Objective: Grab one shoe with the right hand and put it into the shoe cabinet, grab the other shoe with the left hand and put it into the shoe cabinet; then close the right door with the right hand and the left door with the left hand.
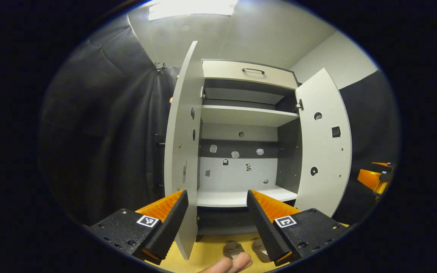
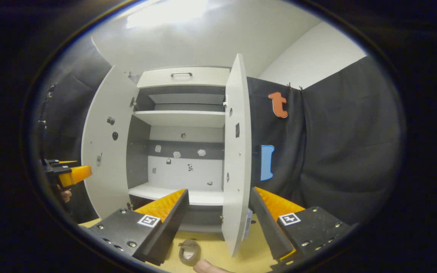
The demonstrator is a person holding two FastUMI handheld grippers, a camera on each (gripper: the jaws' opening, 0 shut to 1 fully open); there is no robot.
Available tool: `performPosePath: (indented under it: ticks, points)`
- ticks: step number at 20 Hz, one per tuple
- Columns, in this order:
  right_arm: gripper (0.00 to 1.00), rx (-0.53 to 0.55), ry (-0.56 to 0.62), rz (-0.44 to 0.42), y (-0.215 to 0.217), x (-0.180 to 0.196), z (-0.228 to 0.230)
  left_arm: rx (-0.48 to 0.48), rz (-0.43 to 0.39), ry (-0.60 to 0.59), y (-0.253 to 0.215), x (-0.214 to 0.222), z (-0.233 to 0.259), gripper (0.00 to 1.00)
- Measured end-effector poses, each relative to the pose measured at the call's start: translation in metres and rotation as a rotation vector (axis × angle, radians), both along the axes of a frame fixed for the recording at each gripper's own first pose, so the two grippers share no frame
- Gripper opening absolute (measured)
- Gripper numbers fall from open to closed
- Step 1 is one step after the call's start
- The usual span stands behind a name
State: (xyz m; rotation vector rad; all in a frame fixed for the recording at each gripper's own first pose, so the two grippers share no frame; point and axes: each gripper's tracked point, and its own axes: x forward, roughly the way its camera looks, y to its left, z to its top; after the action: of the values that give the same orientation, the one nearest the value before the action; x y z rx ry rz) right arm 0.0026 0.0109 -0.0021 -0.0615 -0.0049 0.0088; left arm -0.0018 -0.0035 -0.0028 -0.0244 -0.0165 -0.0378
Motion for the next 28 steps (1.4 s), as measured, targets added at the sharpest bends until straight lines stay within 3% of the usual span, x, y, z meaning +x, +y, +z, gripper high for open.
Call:
performPosePath:
  ticks: [3, 4, 7, 11, 13, 14, 21, 24, 28]
  points:
    - [0.96, 0.011, -0.022, -0.008, 0.001, 0.000, 0.008, 0.003, 0.000, -0.013, 0.000, 0.000, 0.003, 0.92]
    - [0.98, 0.014, -0.024, -0.005, 0.002, 0.001, 0.007, 0.001, 0.002, -0.017, 0.002, -0.001, 0.003, 0.95]
    - [0.98, -0.002, -0.018, 0.008, 0.006, 0.006, 0.002, -0.007, 0.002, -0.027, 0.003, -0.001, -0.001, 0.95]
    - [0.98, -0.040, 0.014, 0.035, 0.022, 0.021, -0.030, -0.016, -0.008, -0.021, 0.003, -0.002, -0.012, 0.95]
    - [0.98, -0.051, 0.060, 0.067, 0.034, 0.031, -0.064, -0.011, -0.008, -0.022, 0.002, 0.000, -0.017, 0.92]
    - [0.98, -0.057, 0.095, 0.080, 0.041, 0.036, -0.086, -0.009, -0.006, -0.019, 0.001, 0.000, -0.020, 0.95]
    - [0.98, -0.105, 0.291, 0.154, 0.081, 0.057, -0.240, -0.007, -0.022, 0.017, -0.011, 0.018, -0.046, 0.95]
    - [0.98, -0.130, 0.358, 0.158, 0.086, 0.061, -0.297, 0.001, -0.055, -0.003, -0.026, 0.035, -0.045, 0.92]
    - [0.98, -0.125, 0.495, 0.177, 0.094, 0.061, -0.371, -0.016, -0.110, -0.082, -0.046, 0.061, -0.034, 0.95]
